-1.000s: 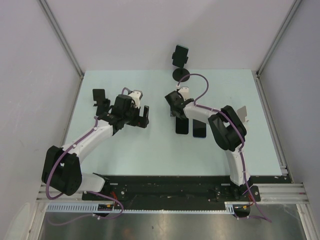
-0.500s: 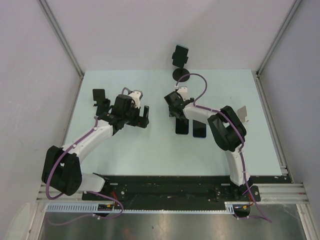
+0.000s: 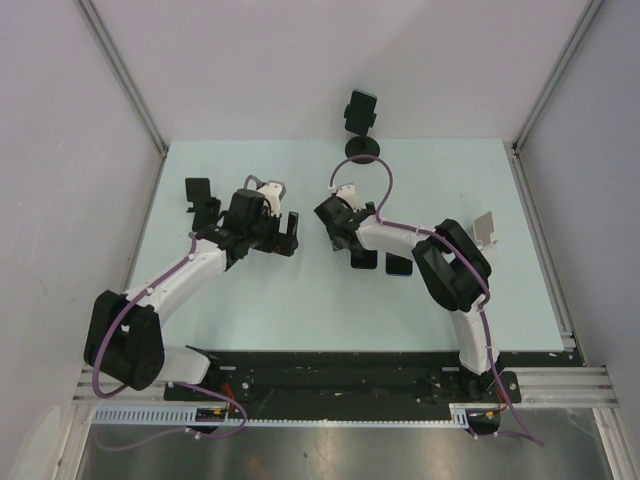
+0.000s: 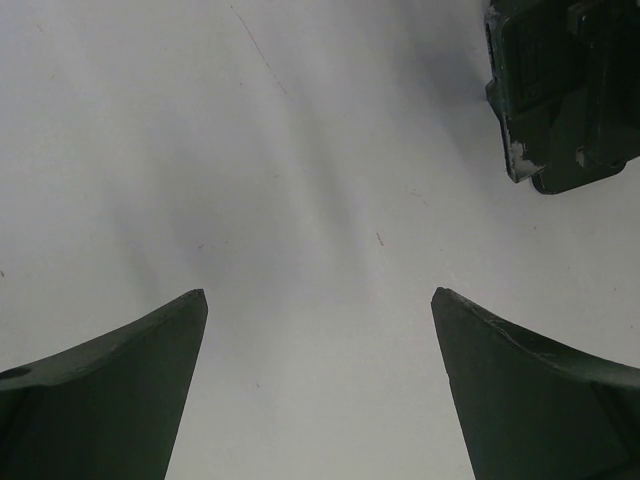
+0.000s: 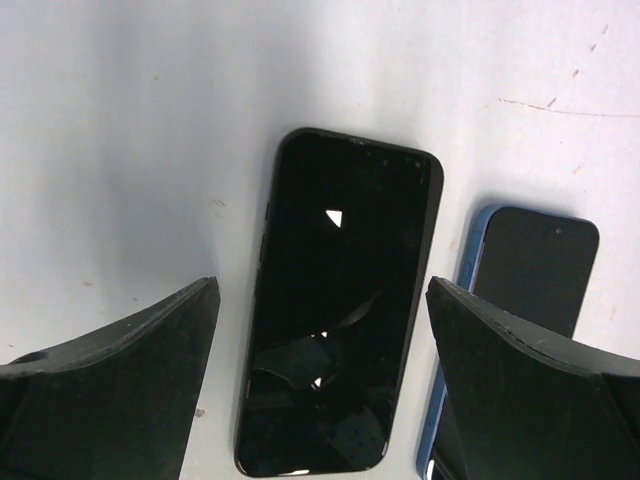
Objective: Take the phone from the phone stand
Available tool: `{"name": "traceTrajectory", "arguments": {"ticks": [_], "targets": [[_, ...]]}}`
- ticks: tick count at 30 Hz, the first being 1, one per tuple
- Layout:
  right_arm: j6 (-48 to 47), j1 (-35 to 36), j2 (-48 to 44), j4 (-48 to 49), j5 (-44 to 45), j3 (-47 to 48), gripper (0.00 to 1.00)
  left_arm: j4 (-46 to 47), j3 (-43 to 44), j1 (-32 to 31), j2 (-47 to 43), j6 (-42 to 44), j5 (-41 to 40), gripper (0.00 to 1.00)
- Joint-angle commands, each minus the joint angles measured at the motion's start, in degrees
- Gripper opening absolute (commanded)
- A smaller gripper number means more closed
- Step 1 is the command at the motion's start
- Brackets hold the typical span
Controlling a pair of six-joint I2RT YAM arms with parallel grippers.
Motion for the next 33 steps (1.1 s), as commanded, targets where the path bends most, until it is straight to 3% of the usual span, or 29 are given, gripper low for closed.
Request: {"name": "traceTrajectory", "arguments": {"ticks": [1, 18, 33], "targets": [[-1.99, -0.24, -1.13, -6.38, 1.54, -2.68, 0.91, 1.38, 1.32, -0.25, 0.01, -0.18, 1.06, 1.00], [0.29, -2.97, -4.12, -9.99, 0.05, -5.49, 0.91, 1.21, 1.33, -0.25, 0.09, -0.18, 1.32, 1.00], [-11.31, -8.77, -7.64, 6.36, -18.41, -3.83, 0.88, 1.30, 1.15, -0.25, -0.52, -0.01, 1.33, 1.00]]}}
